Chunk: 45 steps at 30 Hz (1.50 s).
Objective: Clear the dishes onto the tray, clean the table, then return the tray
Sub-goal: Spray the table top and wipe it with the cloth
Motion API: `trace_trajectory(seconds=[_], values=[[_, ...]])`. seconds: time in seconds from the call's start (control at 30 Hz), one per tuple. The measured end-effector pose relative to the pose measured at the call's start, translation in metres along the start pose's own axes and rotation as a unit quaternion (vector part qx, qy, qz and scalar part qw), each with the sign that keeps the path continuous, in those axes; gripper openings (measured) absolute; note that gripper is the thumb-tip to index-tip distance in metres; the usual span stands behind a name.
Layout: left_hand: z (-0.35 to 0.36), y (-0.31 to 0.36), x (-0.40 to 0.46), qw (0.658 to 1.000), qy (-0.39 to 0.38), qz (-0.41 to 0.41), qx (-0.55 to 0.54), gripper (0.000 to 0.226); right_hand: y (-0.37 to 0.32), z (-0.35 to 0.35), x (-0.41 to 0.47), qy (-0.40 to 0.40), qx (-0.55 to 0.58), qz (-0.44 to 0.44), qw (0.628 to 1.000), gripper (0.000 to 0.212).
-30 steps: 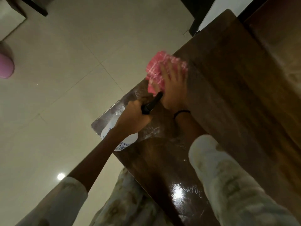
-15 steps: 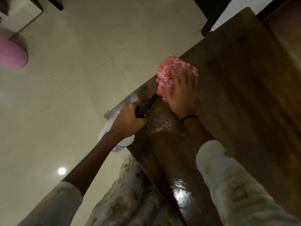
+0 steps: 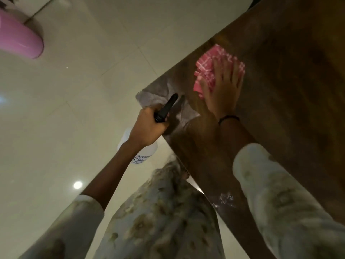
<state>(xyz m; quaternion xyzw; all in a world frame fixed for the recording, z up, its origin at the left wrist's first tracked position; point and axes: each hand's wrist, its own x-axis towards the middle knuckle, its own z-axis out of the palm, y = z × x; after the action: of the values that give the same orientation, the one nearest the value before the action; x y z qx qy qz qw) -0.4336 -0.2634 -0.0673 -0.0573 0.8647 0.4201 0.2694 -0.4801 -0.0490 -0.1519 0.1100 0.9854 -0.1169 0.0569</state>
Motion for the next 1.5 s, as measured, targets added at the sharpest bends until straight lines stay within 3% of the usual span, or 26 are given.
trace_trajectory(seconds=[0.23,0.43,0.5,0.6,0.67,0.73,0.87,1.0,1.13,1.27,1.33,1.5], values=[[-0.020,-0.035,-0.034,0.995,0.067,-0.036,-0.058,0.012,-0.110,0.031,-0.058,-0.035,-0.018,-0.180,0.983,0.072],[-0.033,-0.045,-0.036,0.999,0.031,-0.025,-0.011,0.010,-0.062,0.026,-0.086,-0.082,-0.056,-0.374,0.922,0.063],[-0.034,-0.045,-0.027,1.000,0.017,-0.023,-0.013,0.013,-0.030,0.021,-0.077,-0.064,-0.053,-0.329,0.941,0.066],[-0.034,-0.041,-0.015,1.000,-0.003,0.002,-0.024,0.015,0.013,0.015,-0.073,-0.019,-0.028,-0.097,0.995,0.069],[-0.036,-0.039,-0.009,0.999,-0.018,0.010,-0.029,0.016,0.017,0.014,-0.096,-0.021,-0.008,0.050,0.998,0.073],[-0.039,-0.037,-0.004,0.999,-0.024,0.010,-0.032,0.016,0.001,0.021,-0.134,-0.020,-0.008,0.098,0.995,0.074],[-0.049,-0.038,0.007,0.999,-0.028,0.012,-0.018,0.016,-0.047,0.036,-0.171,-0.025,0.013,0.017,0.999,0.071],[-0.060,-0.039,0.018,1.000,-0.022,0.018,-0.007,0.016,-0.101,0.040,-0.098,0.031,0.059,0.031,0.997,0.062],[-0.071,-0.036,0.026,0.998,0.036,0.054,-0.020,0.020,-0.143,0.052,-0.058,0.017,0.071,-0.066,0.995,0.057],[-0.077,-0.035,0.034,0.995,0.053,0.075,-0.031,0.013,-0.105,0.052,-0.107,-0.049,0.011,-0.240,0.970,0.056],[-0.078,-0.029,0.037,0.995,0.029,0.078,-0.045,0.021,-0.063,0.046,-0.139,-0.065,-0.025,-0.273,0.959,0.060],[-0.077,0.005,0.042,0.989,-0.007,0.128,-0.073,0.021,0.001,0.027,-0.153,-0.079,-0.022,-0.144,0.986,0.062]])
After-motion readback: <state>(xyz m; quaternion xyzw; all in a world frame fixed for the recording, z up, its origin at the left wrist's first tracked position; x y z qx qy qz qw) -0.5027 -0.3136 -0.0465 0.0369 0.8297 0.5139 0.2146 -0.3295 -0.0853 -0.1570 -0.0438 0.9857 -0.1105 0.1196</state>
